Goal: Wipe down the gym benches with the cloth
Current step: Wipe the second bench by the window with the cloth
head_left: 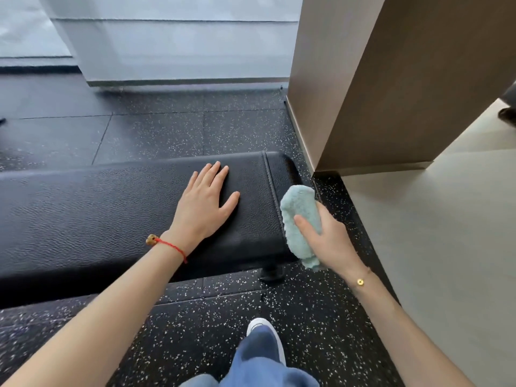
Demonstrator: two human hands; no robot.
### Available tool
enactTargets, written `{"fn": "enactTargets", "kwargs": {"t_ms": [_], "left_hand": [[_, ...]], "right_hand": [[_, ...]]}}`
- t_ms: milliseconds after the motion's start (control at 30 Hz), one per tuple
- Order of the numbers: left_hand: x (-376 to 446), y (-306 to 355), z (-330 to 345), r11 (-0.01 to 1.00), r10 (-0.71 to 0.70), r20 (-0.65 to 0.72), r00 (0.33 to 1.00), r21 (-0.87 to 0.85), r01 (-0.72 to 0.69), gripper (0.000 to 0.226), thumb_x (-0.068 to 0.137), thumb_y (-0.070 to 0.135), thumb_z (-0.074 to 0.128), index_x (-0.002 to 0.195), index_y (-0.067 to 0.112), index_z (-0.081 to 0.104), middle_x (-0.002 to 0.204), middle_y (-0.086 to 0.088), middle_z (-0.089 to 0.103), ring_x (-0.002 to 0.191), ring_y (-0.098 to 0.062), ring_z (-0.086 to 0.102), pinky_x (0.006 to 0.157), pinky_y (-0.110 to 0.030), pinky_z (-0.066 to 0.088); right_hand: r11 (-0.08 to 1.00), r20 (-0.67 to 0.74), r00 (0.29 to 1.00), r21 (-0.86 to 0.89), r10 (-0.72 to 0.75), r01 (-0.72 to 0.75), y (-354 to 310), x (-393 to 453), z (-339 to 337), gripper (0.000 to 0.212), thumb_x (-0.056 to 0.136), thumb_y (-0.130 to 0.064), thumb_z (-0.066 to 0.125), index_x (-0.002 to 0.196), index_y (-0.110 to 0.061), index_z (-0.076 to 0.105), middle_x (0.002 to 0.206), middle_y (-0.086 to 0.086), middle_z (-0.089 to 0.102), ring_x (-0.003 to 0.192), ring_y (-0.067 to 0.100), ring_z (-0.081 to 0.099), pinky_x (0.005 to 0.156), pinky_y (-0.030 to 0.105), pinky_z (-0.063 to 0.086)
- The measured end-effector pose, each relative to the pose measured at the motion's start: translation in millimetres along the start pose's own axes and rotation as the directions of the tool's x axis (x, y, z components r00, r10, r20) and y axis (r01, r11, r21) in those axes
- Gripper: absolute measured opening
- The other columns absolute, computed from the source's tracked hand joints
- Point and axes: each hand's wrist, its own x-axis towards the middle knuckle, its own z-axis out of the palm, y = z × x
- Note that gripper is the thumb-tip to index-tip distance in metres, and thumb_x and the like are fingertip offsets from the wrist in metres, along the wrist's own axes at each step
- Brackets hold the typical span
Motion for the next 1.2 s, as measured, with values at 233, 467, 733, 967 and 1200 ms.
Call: {"fn": "enactTargets", "kwargs": {"t_ms": [233,467,733,967,1200], "left_hand": [[-63.3,-29.6,-20.9,0.999,0.003,-0.017,1.0,0.032,-0.002,0.064,0.098,0.048,0.038,0.153,0.018,0.026,0.161,-0.003,0.021,0.151,-0.017,0.011,0.124,-0.038,0.007],[-91.3,-86.1,-47.1,0.996,-0.066,-0.081,0.995,0.058,0.071,0.056,0.1,0.034,0.043,0.15,0.013,0.032,0.158,-0.007,0.028,0.149,-0.02,0.019,0.123,-0.04,0.009],[-95.6,-94.8,-45.8,0.998,-0.055,-0.146,0.988,0.031,0.06,0.054,0.098,0.03,0.045,0.149,0.015,0.036,0.157,-0.006,0.033,0.147,-0.019,0.024,0.123,-0.037,0.01],[-93.3,-93.3,-43.5,0.996,-0.072,-0.16,0.985,0.04,0.079,0.054,0.097,0.029,0.045,0.148,0.014,0.037,0.156,-0.006,0.033,0.147,-0.019,0.024,0.123,-0.037,0.01],[-98.0,-103.8,-57.1,0.993,-0.106,-0.136,0.985,0.029,0.111,0.054,0.097,0.033,0.049,0.146,0.014,0.04,0.156,-0.008,0.034,0.147,-0.023,0.023,0.123,-0.042,0.012]], "right_hand": [[0.74,0.1,0.861,-0.468,-0.498,0.483,-15.7,-39.1,26.6,0.071,0.096,-0.047,0.046,0.152,-0.009,0.026,0.16,0.004,0.025,0.15,0.015,0.016,0.123,0.04,0.015],[0.372,0.442,0.637,-0.547,-0.632,0.75,-74.6,-18.8,100.4,0.078,0.093,-0.053,0.051,0.15,-0.004,0.031,0.158,0.011,0.028,0.149,0.022,0.02,0.124,0.034,0.008],[0.342,0.33,0.635,-0.625,-0.699,0.702,-15.0,-28.4,30.2,0.079,0.086,-0.048,0.067,0.147,-0.009,0.039,0.154,0.008,0.037,0.145,0.021,0.031,0.117,0.046,0.031],[0.212,0.42,0.551,-0.624,-0.721,0.752,-67.6,-21.6,111.4,0.086,0.081,-0.059,0.064,0.145,-0.006,0.042,0.151,0.011,0.041,0.141,0.027,0.037,0.119,0.043,0.029],[0.319,0.383,0.597,-0.58,-0.705,0.749,-41.1,-27.1,66.8,0.081,0.083,-0.055,0.065,0.147,-0.013,0.04,0.154,0.003,0.037,0.144,0.019,0.032,0.118,0.042,0.028]]}}
